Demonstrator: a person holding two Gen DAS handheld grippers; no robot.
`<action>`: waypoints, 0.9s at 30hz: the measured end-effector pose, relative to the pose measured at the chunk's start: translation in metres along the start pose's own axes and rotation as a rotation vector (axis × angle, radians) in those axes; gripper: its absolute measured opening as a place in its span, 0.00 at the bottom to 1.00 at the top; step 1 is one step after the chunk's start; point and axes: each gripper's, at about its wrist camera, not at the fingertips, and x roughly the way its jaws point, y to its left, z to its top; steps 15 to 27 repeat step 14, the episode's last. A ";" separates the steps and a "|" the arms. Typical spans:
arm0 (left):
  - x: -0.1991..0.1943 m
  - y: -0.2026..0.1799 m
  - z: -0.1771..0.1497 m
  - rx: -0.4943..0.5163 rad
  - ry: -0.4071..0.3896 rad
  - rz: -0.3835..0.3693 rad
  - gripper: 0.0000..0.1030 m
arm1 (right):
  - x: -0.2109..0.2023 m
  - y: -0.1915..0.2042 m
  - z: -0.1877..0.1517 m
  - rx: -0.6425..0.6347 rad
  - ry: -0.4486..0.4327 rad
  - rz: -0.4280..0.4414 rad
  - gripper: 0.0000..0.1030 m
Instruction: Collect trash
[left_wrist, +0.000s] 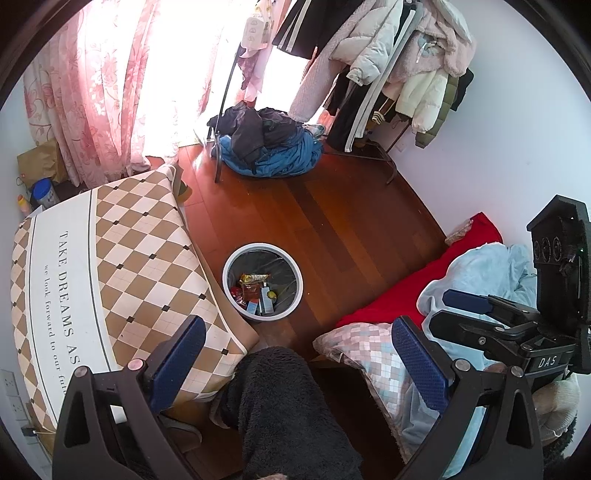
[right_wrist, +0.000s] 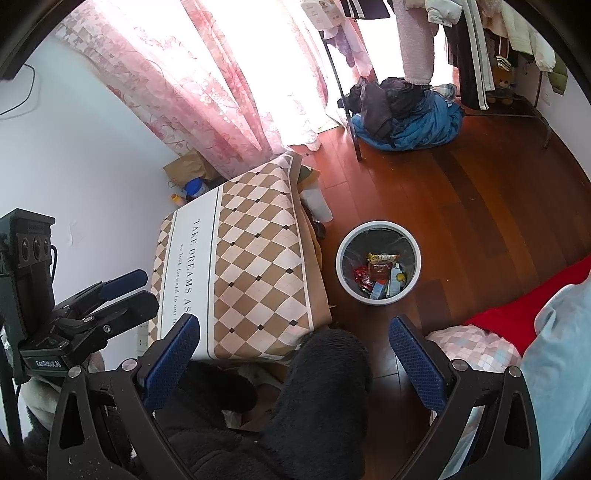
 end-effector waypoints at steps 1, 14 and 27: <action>0.000 0.000 0.000 0.002 0.000 -0.001 1.00 | 0.000 0.000 0.000 -0.002 0.001 0.000 1.00; -0.003 0.001 0.001 -0.005 -0.008 -0.009 1.00 | -0.001 0.000 0.003 -0.016 0.005 0.003 1.00; -0.003 0.001 0.001 -0.005 -0.008 -0.009 1.00 | -0.001 0.000 0.003 -0.016 0.005 0.003 1.00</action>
